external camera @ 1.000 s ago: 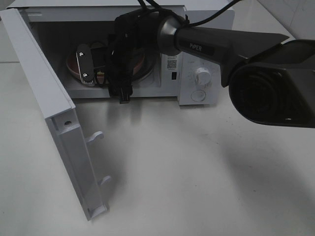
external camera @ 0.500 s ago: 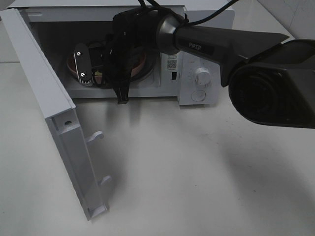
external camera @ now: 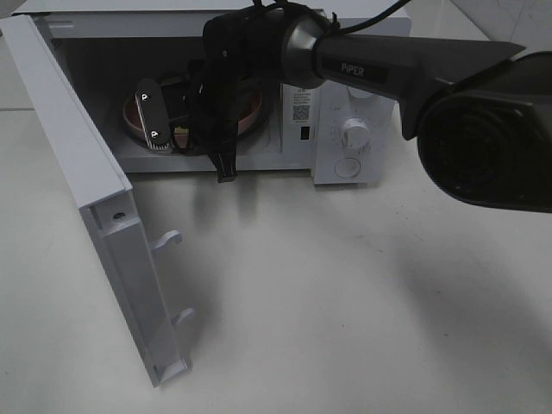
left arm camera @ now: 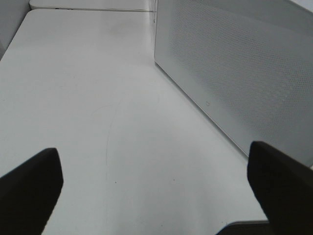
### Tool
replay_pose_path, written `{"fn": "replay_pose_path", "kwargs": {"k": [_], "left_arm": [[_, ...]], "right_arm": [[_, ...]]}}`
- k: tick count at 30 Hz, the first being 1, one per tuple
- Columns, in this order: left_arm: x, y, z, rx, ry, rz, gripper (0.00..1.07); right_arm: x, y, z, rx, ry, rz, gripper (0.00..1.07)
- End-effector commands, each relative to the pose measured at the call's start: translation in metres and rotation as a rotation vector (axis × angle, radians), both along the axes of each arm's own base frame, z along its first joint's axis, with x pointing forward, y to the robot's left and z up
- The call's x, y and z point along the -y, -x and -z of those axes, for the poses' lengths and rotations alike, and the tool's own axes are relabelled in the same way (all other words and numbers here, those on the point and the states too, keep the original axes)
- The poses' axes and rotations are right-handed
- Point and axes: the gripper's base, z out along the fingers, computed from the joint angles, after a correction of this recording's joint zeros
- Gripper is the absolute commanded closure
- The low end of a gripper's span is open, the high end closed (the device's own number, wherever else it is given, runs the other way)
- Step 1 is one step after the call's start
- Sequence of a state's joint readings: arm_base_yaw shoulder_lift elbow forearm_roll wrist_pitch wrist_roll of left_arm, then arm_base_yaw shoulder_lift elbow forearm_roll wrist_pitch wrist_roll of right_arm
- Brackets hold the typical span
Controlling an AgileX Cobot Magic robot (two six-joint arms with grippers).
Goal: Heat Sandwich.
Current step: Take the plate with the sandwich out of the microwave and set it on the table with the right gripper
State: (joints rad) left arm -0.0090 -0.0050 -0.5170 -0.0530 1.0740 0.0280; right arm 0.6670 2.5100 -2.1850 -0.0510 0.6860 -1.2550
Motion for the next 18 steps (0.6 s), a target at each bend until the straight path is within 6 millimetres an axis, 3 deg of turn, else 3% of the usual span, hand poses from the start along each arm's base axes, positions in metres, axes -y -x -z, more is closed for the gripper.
{"fn": "replay_pose_path", "kwargs": {"k": [1, 18], "left_arm": [[0.000, 0.000, 0.000, 0.007, 0.008, -0.007, 0.10], [0.000, 0.000, 0.000, 0.007, 0.008, -0.007, 0.10]], "right_arm": [[0.008, 0.009, -0.006, -0.002, 0.046, -0.069, 1.07], [0.035, 0.028, -0.037, 0.074, 0.014, -0.164, 1.07]]}}
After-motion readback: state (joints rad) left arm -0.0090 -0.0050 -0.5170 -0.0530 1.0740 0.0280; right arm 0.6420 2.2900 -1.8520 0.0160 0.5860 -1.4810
